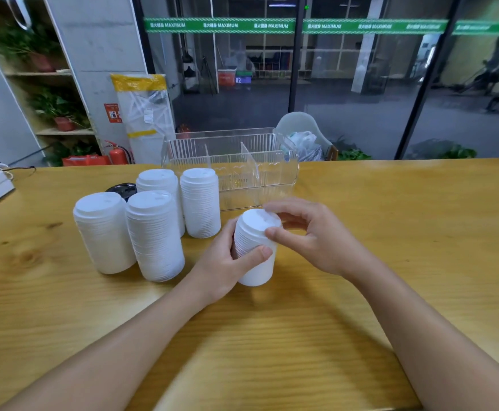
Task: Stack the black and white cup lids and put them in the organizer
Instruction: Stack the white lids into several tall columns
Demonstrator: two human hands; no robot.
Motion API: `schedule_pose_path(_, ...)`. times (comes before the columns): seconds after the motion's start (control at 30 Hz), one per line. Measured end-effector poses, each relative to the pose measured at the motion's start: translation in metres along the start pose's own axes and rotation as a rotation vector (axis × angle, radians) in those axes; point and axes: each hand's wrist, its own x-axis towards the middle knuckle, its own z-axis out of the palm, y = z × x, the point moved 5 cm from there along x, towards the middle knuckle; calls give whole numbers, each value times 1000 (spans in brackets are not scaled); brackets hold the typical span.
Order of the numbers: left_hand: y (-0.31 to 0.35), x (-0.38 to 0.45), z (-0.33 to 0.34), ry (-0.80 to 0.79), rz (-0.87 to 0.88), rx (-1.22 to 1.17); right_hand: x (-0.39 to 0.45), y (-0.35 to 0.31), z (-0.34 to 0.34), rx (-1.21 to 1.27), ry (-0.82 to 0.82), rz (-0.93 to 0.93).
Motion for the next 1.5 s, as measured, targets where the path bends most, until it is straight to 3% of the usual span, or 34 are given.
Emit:
schedule_pose_path(0.17, 0, -18, -12, -66, -74, 317, -21, 1, 16, 106, -51, 184)
schedule_pose_path(0.3, -8, -30, -12, 3, -105, 489, -28, -4, 29, 130, 32, 196)
schedule_pose_path(0.47, 4, -18, -9, 0, -122, 428, -25, -8, 20, 143, 140, 195)
schedule_pose_path(0.6, 13, 6, -10, 41, -149, 280, -23, 11, 7, 364, 194, 310)
schedule_pose_path(0.87, -5, 60, -2, 144, -283, -31, -2, 62, -15, 504, 281, 451)
schedule_pose_path(1.2, -35, 90, -1, 122, -326, -190, 33, 107, -25, 584, 83, 491)
schedule_pose_path(1.37, -35, 99, -5, 125, -461, -266, 51, 99, -42, 497, 42, 545)
schedule_pose_path(1.5, -13, 94, -1, 104, -605, -337, 56, 75, -59, 471, 79, 719)
